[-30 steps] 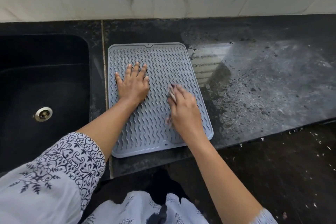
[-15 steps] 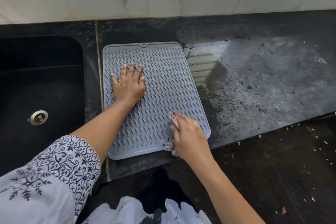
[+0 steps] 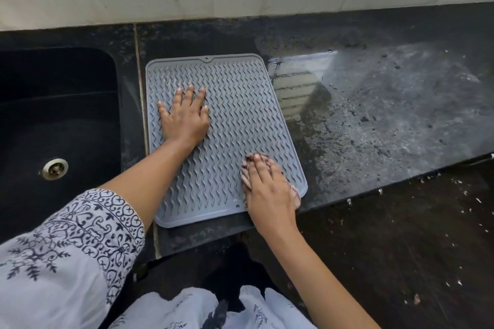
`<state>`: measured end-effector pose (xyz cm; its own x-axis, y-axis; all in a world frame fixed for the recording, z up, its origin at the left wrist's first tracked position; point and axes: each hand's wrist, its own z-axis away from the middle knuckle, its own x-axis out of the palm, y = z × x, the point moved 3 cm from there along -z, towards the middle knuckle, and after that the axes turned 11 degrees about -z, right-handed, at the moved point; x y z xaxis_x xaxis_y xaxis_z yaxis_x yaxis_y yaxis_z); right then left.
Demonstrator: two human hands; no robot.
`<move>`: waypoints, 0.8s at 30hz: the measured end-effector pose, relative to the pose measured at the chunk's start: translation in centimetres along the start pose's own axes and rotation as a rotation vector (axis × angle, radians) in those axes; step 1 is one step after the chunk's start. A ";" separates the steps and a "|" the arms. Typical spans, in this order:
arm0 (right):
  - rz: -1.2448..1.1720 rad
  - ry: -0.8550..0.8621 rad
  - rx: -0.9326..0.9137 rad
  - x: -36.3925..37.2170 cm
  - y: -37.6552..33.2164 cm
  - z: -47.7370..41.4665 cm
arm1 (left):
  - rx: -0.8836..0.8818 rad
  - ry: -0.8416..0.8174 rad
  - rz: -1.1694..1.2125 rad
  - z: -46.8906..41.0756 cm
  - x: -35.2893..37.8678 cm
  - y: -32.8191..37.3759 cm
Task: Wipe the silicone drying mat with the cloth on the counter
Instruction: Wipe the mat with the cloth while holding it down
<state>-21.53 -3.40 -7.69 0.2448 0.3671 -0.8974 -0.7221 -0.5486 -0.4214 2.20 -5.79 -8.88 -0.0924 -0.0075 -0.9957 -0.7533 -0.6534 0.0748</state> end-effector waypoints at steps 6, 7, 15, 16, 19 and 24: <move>-0.135 -0.194 -0.022 -2.9 0.9 2.7 | 0.004 0.004 0.000 0.0 0.1 -0.1; -0.277 -0.191 0.030 -3.8 0.6 1.7 | 0.007 0.002 -0.001 0.0 0.0 -0.1; -0.002 0.092 -0.007 -1.1 -1.6 -8.0 | 0.000 0.005 -0.014 0.0 0.1 0.0; 0.005 0.082 -0.008 -0.7 -1.3 -7.9 | 0.000 0.004 -0.012 0.0 0.1 0.0; -0.007 0.114 -0.038 -0.7 -0.8 -5.0 | 0.000 0.003 0.000 0.0 0.1 0.1; 0.015 0.110 -0.085 -0.6 0.3 0.1 | 0.001 0.003 -0.005 0.0 0.2 0.0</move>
<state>-22.00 -3.72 -7.29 0.3070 0.2767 -0.9106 -0.6699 -0.6168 -0.4133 2.20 -5.78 -9.05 -0.0864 -0.0069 -0.9962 -0.7547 -0.6524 0.0700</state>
